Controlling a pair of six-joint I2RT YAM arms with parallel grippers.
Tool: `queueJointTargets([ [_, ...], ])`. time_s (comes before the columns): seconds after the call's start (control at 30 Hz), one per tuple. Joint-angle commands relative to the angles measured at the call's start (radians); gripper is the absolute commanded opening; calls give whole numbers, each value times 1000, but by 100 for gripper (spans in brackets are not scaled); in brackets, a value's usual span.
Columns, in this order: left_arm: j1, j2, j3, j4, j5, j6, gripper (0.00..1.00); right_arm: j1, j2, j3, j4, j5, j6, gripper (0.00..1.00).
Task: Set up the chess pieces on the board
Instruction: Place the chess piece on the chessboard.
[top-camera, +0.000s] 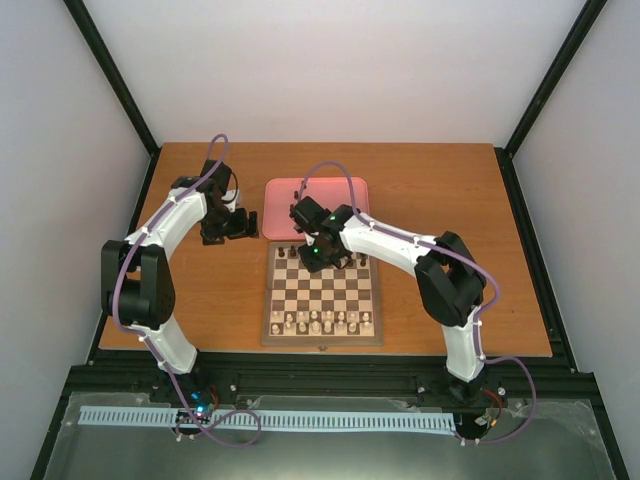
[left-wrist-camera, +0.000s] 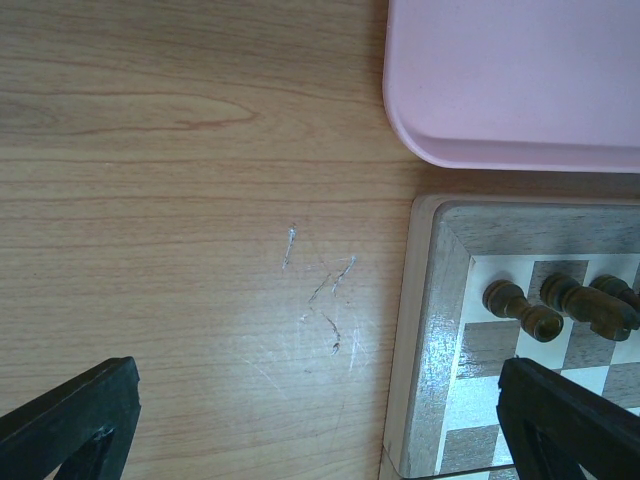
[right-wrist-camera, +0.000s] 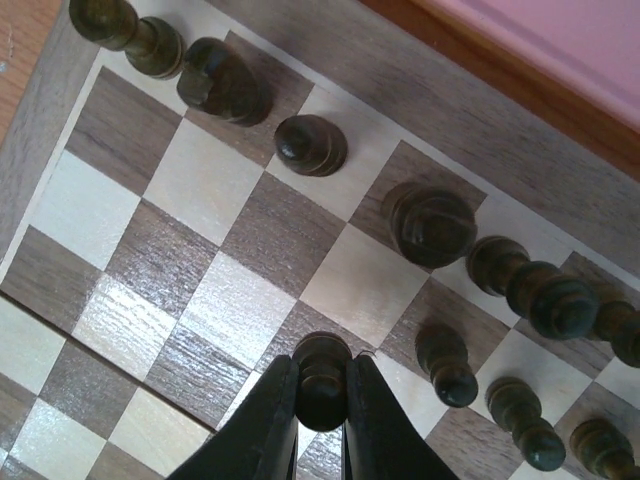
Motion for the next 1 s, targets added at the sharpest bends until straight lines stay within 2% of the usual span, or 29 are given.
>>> queueJointTargets([
  [0.0,-3,-14,16,7,7,10,100,-9,26,29,12,-5,-7,8],
  [0.6,-3,7,27,5,5,12,100,-29,73,45,21,-11,-29,10],
  [0.97,-3,16,31,5,4,14,100,-30,86,52,12,-18,-36,15],
])
